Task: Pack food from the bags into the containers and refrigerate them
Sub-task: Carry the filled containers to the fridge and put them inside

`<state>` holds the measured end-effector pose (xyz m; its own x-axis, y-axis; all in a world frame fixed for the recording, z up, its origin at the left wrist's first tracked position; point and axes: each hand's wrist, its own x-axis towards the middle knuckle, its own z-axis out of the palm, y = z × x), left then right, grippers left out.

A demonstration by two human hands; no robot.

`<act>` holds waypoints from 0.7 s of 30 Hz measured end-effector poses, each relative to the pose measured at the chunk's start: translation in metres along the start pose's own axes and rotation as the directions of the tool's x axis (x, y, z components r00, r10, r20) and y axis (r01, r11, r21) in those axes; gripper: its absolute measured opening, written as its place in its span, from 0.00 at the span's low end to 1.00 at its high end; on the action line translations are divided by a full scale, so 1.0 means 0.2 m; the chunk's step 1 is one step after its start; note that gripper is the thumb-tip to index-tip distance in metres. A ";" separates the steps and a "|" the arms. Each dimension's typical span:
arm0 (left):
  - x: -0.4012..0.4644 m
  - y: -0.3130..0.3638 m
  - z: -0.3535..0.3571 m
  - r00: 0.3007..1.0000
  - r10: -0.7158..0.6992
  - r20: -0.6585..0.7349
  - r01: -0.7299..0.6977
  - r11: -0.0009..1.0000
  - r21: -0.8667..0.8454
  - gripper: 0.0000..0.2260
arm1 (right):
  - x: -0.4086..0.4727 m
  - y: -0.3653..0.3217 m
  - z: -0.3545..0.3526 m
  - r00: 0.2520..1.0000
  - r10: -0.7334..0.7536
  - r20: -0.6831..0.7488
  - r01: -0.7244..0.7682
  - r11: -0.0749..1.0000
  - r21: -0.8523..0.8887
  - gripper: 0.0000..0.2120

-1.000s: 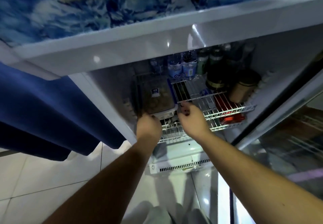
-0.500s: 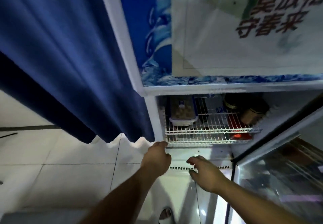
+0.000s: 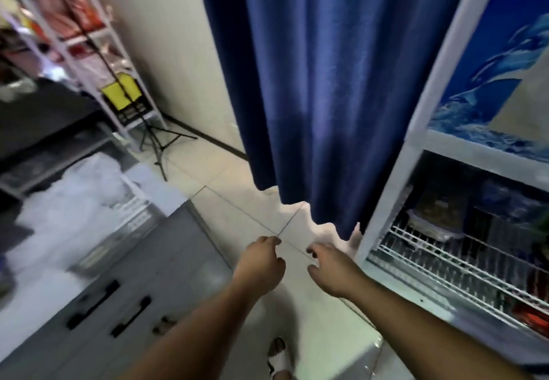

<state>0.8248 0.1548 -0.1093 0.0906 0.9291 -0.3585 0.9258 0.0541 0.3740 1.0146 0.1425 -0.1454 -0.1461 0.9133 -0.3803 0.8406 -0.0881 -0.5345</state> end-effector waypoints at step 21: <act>-1.16 -1.93 -0.62 0.784 -0.535 -0.314 0.443 0.837 -0.320 0.23 | -0.11 -2.15 1.08 0.808 -0.484 0.334 0.546 0.830 -0.117 0.22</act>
<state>0.4003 -0.0367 -0.0640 -0.5395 0.8147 -0.2125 0.6979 0.5739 0.4284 0.5445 0.0748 -0.0706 -0.6996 0.6480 -0.3011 0.6790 0.4718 -0.5624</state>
